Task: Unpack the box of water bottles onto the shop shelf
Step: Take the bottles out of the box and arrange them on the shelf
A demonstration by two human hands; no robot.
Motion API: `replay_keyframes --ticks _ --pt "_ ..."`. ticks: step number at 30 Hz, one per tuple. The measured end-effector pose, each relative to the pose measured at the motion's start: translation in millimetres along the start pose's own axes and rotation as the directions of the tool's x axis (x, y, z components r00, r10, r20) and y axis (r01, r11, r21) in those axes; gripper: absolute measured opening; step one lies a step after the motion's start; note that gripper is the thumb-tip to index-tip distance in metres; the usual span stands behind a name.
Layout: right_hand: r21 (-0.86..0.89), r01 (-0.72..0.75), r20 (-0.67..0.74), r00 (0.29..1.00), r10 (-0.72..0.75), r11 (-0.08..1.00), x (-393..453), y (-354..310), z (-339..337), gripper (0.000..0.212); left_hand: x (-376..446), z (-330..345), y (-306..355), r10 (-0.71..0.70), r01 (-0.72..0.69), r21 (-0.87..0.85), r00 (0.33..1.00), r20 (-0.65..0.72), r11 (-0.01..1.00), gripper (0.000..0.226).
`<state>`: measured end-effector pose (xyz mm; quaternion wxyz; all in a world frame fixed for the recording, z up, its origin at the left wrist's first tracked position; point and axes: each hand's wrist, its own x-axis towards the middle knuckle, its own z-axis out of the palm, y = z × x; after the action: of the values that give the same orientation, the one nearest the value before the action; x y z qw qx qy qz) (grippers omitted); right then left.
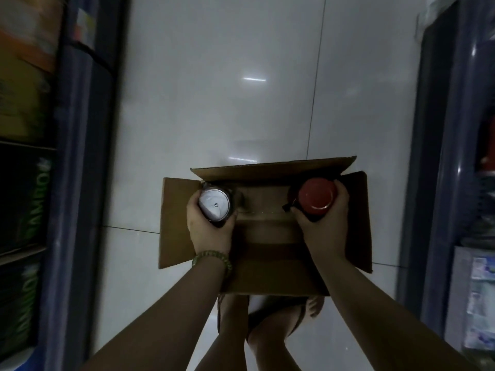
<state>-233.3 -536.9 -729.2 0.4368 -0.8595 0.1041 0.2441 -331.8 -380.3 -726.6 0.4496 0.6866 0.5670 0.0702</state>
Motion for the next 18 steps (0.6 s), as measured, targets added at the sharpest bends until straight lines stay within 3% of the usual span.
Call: replay_keyframes --ticks 7,13,18 --pt "0.039 0.036 -0.048 0.998 -0.034 0.999 -24.8 -21.1 -20.8 0.084 -8.8 -18.7 15.9 -0.047 0.047 0.02 0.999 -0.011 0.999 0.074" --pt "0.134 0.036 -0.08 0.996 -0.026 0.99 -91.6 -93.0 -75.6 0.088 -57.0 -79.9 85.8 0.099 -0.102 0.023 0.992 0.078 0.995 0.075" --pt "0.218 0.056 -0.132 0.991 -0.027 0.974 -157.4 -198.7 -145.5 0.087 -105.6 -148.8 193.1 0.276 -0.274 -0.032 0.95 0.143 0.961 0.075"
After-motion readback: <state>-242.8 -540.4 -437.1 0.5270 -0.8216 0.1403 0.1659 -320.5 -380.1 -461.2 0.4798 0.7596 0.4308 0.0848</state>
